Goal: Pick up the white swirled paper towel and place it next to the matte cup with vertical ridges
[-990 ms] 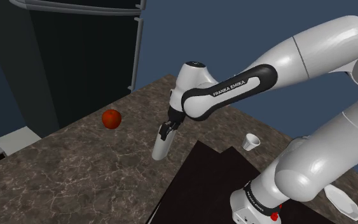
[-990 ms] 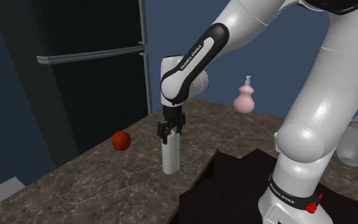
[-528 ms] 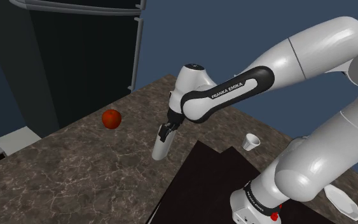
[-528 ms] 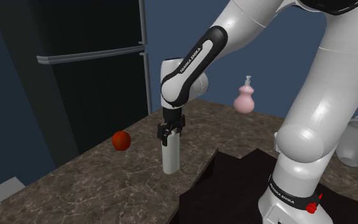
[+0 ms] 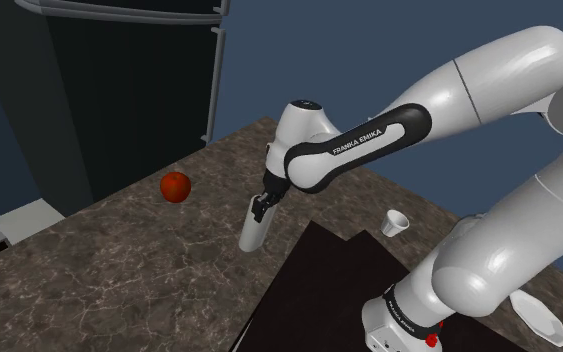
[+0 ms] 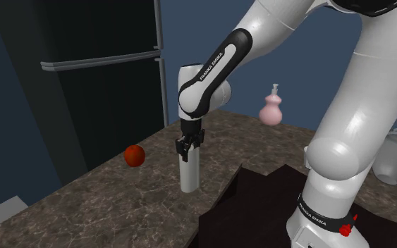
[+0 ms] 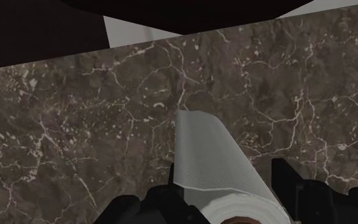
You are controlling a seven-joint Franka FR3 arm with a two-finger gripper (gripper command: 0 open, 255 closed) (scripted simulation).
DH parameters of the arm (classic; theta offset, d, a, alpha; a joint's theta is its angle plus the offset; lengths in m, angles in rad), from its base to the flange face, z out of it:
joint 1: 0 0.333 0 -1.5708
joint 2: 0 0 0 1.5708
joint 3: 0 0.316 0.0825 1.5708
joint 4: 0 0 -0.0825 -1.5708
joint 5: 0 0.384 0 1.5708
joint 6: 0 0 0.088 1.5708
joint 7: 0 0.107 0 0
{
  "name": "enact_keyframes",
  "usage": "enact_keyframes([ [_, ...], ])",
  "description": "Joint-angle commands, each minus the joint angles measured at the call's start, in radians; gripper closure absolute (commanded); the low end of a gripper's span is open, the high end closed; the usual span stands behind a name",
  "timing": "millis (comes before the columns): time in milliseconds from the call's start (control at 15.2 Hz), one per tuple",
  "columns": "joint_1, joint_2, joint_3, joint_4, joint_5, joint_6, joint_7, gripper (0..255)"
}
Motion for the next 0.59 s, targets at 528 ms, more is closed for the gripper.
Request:
enact_keyframes([
  [528, 0.004, -0.072, -0.004, 0.021, 0.022, -0.093, -0.013, 255],
])
